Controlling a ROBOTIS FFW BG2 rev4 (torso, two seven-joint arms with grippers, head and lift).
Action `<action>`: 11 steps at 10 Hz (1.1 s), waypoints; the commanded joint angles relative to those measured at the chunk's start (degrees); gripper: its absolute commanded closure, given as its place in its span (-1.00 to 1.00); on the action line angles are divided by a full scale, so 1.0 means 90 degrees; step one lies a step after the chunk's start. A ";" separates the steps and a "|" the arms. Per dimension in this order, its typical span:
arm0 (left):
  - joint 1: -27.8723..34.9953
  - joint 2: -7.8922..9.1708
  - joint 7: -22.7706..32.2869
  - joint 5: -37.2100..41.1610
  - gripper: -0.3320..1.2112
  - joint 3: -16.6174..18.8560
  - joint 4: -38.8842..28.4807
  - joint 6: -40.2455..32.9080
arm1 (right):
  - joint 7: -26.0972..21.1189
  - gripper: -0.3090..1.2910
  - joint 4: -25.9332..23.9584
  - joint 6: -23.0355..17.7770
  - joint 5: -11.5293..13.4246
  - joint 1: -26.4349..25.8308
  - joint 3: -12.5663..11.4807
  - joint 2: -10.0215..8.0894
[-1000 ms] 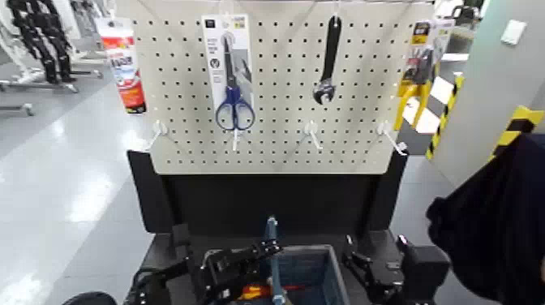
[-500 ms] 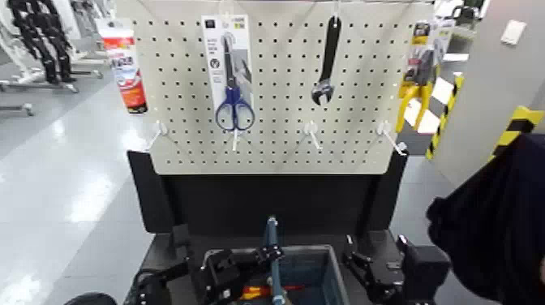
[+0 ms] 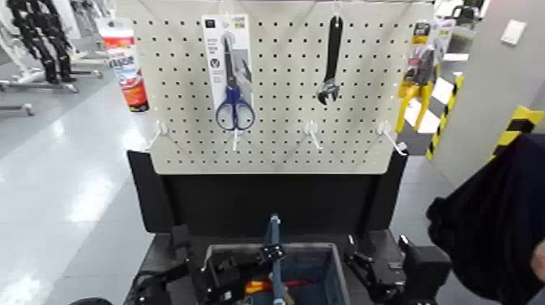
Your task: Grasp the handle of the crate.
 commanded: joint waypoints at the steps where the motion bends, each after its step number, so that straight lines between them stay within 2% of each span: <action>1: 0.0194 0.0000 0.0094 0.0194 0.91 0.0036 -0.0486 -0.0005 | 0.0000 -0.43 -0.0010 -0.0007 0.0014 0.0000 -0.0013 0.0000; 7: 0.0487 -0.0029 0.0299 0.0760 0.91 -0.0061 -0.1141 -0.0279 | 0.0009 -0.43 -0.0029 -0.0017 0.0131 0.0010 -0.0004 -0.0010; 11: 0.0506 -0.0078 0.0280 0.0897 0.91 -0.0110 -0.1160 -0.0318 | 0.0009 -0.43 -0.0019 -0.0085 0.0180 0.0010 -0.0004 0.0010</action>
